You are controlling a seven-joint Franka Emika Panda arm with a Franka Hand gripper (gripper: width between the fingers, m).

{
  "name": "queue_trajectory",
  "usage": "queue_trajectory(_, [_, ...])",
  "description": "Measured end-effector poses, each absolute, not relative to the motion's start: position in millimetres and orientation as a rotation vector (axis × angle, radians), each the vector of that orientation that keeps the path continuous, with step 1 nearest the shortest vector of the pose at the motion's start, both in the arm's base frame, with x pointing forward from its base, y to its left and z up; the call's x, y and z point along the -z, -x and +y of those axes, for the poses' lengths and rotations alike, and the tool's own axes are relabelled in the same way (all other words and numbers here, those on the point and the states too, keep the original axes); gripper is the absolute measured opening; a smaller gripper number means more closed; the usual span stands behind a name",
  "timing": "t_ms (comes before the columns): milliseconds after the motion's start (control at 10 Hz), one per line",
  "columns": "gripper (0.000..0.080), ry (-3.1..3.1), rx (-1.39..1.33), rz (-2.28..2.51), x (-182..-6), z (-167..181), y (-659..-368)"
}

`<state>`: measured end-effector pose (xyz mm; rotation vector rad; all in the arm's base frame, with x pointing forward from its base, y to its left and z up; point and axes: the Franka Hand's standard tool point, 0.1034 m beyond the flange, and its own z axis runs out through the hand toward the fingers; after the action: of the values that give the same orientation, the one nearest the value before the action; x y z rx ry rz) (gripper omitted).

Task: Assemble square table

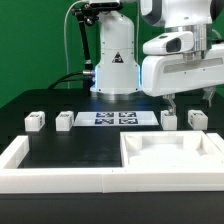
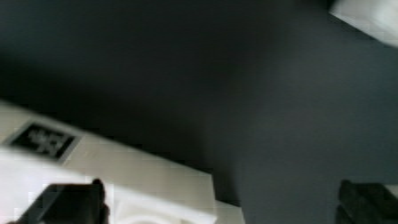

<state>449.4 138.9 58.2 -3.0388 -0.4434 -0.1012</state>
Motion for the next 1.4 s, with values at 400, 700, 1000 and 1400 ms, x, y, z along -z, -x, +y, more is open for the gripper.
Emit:
queue_trajectory(400, [0.0649, 3.042, 0.073, -0.063, -55.6, 150.6, -442.6])
queue_trajectory(700, [0.0649, 3.041, 0.058, -0.005, -55.2, 152.2, -440.6])
queue_trajectory(1000, [0.0649, 3.066, -0.199, 0.007, -50.5, 157.0, -419.0])
queue_trajectory(1400, [0.0649, 3.041, -0.561, 0.025, -49.0, 153.3, -412.7])
